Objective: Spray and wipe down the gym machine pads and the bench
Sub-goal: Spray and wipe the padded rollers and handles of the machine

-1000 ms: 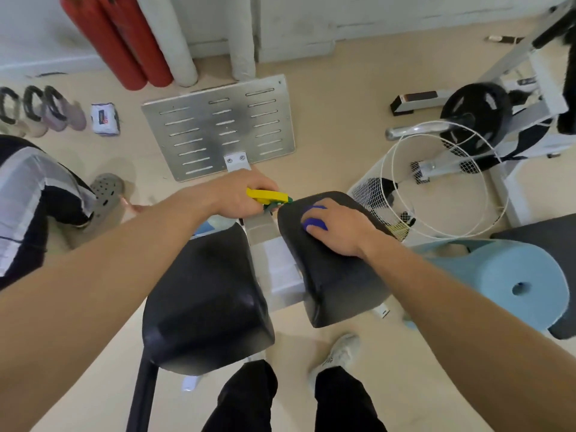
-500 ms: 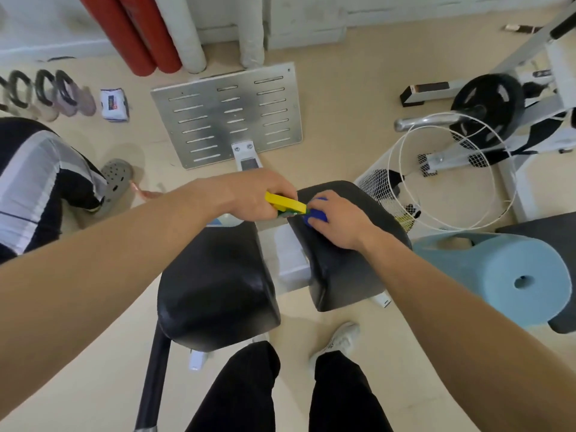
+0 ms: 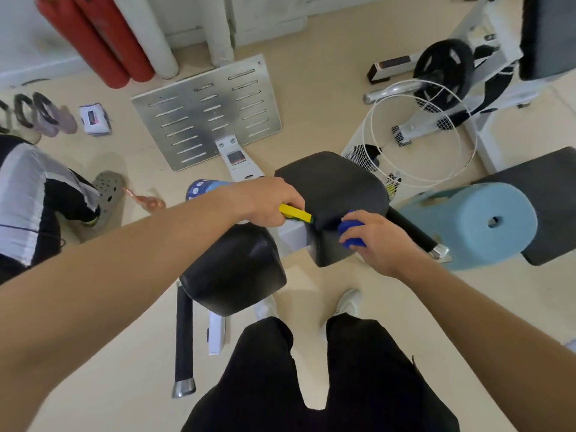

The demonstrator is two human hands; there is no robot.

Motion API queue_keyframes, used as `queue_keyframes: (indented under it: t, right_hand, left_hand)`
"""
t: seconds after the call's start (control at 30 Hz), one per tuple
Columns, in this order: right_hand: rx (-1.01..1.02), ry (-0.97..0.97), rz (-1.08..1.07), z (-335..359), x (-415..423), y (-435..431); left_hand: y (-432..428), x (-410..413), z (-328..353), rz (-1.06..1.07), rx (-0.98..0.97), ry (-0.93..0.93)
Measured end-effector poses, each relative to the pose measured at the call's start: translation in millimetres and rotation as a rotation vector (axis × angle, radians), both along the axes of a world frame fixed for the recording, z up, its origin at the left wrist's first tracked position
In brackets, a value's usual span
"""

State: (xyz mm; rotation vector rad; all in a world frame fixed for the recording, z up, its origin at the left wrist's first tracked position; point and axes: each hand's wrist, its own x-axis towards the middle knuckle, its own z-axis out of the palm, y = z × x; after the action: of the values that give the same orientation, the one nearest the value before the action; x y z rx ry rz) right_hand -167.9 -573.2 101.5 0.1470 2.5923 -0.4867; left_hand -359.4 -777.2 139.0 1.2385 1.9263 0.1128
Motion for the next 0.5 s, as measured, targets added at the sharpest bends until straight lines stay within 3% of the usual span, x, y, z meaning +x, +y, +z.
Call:
queue_keyframes:
  t: [0.13,0.23,0.4,0.47,0.5]
  right_hand:
    - [0.047,0.021,-0.17,8,24,4]
    - [-0.049,0.101,-0.311,10,30,1]
    - [-0.186,0.402,-0.477,12,16,-36]
    - [-0.163,0.447,-0.489,7,5,-55]
    - [-0.112,0.415,-0.397,-2,0,-63]
  left_hand:
    - [-4,17,-3,-0.029,-0.012,0.054]
    - [-3,25,0,-0.055,-0.024,0.11]
    - [-7,27,-7,-0.047,-0.042,0.202]
    - [-12,21,-10,0.003,0.022,0.195]
    - [-17,17,-13,0.037,0.055,0.174]
